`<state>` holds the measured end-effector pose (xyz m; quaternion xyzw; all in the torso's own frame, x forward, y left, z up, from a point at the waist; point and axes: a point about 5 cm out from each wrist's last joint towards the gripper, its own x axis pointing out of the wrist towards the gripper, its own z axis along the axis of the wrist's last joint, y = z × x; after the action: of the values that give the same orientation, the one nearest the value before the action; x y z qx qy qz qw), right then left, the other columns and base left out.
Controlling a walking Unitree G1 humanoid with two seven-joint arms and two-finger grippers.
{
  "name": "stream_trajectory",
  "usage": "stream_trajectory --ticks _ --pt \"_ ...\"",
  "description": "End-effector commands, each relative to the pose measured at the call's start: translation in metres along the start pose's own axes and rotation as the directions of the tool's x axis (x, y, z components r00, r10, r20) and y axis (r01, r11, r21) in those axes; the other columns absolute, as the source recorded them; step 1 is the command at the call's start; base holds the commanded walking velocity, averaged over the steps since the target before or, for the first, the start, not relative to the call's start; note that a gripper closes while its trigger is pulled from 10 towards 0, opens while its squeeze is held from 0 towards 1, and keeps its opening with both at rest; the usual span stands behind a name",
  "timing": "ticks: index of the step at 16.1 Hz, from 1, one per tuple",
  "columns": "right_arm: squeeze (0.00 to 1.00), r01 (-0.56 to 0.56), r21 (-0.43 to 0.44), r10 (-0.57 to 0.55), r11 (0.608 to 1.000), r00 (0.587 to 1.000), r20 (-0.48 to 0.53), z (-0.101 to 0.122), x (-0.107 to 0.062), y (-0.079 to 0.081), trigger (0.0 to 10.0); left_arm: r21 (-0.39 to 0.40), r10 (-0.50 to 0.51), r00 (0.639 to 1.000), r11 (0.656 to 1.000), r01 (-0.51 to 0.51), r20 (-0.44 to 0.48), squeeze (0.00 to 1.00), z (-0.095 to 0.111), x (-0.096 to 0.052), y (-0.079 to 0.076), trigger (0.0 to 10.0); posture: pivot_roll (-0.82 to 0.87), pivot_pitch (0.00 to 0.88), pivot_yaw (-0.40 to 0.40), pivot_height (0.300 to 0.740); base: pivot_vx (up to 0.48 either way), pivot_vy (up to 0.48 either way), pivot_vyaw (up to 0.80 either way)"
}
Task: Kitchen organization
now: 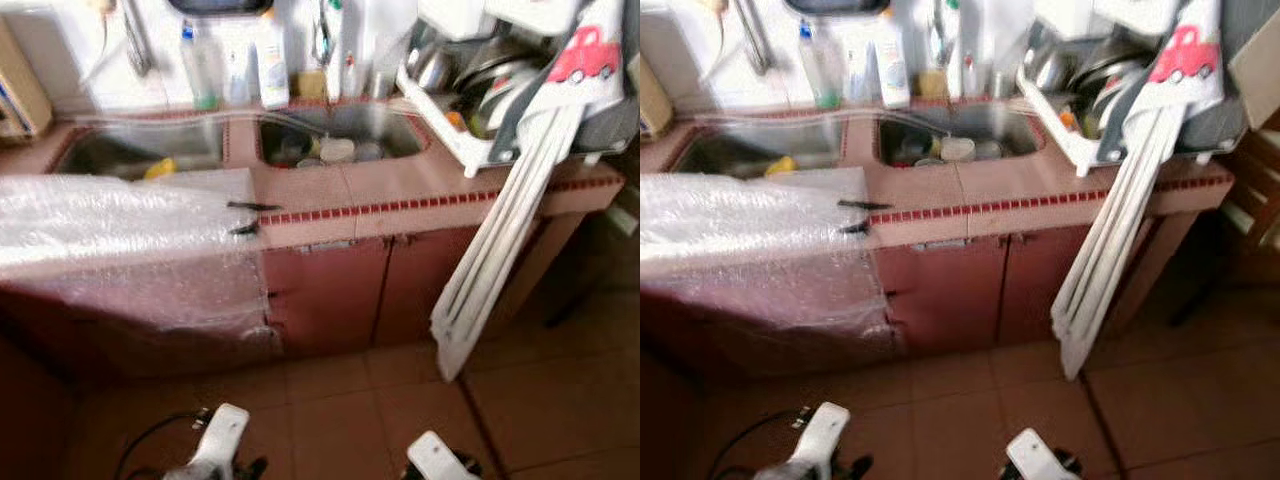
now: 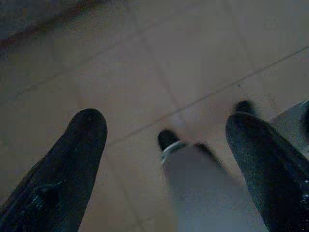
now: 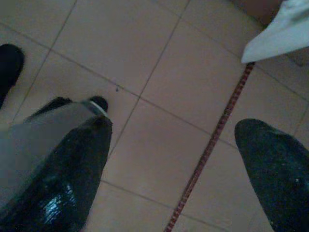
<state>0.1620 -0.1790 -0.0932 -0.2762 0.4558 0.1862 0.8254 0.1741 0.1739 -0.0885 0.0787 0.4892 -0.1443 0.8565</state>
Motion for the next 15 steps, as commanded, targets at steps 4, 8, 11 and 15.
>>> stream_trajectory --ticks 4,8,11,15 --pt "0.00 -0.027 -0.049 0.026 0.998 1.000 -0.016 -0.004 -0.001 0.004 10.0 -0.014 0.007 1.000 1.000 -0.007 0.003 0.00 0.002 0.001 -0.004 10.0 -0.06 0.005 0.029 0.740 0.000 -0.325 0.00" --pt "0.00 -0.024 -0.084 0.022 0.996 1.000 -0.021 -0.005 -0.001 -0.003 10.0 -0.060 0.012 1.000 0.998 -0.012 0.009 0.00 0.000 0.003 -0.010 10.0 -0.06 0.003 0.001 0.740 0.000 -0.339 0.00" --pt "0.00 -0.066 -0.078 0.065 0.995 0.998 -0.024 -0.004 -0.001 -0.006 10.0 -0.078 0.027 1.000 0.997 -0.027 0.003 0.00 0.001 0.004 -0.014 10.0 -0.04 0.000 -0.051 0.740 0.000 0.000 0.00" --pt "0.00 -0.055 -0.182 0.059 0.982 0.998 0.012 0.011 0.001 -0.019 10.0 -0.138 0.042 0.999 0.990 -0.040 0.008 0.00 0.003 0.006 -0.021 10.0 -0.04 0.000 -0.095 0.740 0.000 0.000 0.00"
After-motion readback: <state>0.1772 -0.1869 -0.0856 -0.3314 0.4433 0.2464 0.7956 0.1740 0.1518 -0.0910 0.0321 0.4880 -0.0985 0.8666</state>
